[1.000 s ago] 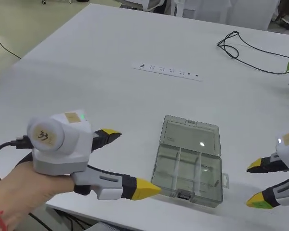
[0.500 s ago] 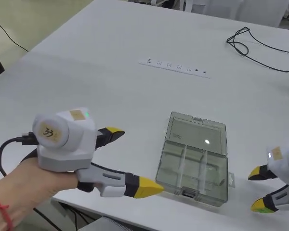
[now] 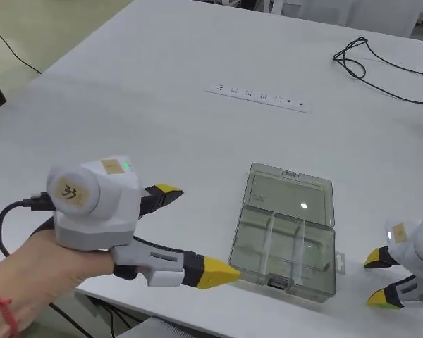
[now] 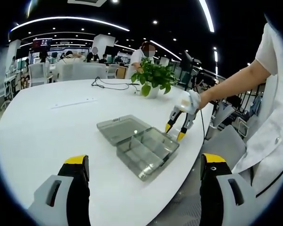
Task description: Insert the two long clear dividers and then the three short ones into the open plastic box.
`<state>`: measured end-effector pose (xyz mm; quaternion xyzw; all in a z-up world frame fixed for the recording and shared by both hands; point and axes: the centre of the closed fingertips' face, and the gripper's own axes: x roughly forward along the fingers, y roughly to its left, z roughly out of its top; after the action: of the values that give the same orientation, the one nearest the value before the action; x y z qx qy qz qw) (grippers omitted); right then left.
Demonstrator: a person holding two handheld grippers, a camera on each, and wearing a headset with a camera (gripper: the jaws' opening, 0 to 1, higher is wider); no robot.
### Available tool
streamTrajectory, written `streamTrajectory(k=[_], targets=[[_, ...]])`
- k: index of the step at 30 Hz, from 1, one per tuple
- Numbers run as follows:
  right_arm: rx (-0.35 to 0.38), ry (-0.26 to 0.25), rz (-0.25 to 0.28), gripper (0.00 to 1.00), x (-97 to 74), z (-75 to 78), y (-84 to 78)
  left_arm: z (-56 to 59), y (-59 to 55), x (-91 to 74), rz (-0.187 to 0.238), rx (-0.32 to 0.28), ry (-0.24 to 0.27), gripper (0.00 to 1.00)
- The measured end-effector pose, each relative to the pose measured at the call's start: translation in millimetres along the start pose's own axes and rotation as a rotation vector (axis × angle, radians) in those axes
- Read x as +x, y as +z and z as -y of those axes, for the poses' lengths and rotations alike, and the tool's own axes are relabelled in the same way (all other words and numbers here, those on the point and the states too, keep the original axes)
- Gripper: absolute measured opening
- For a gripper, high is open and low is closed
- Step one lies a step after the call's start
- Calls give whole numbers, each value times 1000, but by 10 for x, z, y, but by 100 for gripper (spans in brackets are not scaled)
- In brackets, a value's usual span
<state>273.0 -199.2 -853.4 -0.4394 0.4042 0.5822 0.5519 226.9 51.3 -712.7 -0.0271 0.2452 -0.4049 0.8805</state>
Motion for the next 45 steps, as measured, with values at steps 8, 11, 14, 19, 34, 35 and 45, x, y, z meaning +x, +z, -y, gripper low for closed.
streamTrajectory(k=[8,11,14,19,34,35,45], targets=[[2,-3,-4,33,9,-11,2,7,-10,2,-4,3,-4,100],[3,-11,-4,33,-1,-15,9,12,-9,3,-5,5,-5,100],[12,-27,15,33,-49,-12,55,18,-5,7,-6,6,-9,100],[14,-59,36,33,-174,-22,132,42,27,26,-8,9,-20,100],[2,-245,173,33,-981,-58,799,257,361,200,43,-66,-111,94],[2,-253,181,33,-1026,-73,852,287,380,218,45,-78,-123,92],[-44,-314,238,33,-1364,-247,1362,613,586,473,62,-246,-247,72]])
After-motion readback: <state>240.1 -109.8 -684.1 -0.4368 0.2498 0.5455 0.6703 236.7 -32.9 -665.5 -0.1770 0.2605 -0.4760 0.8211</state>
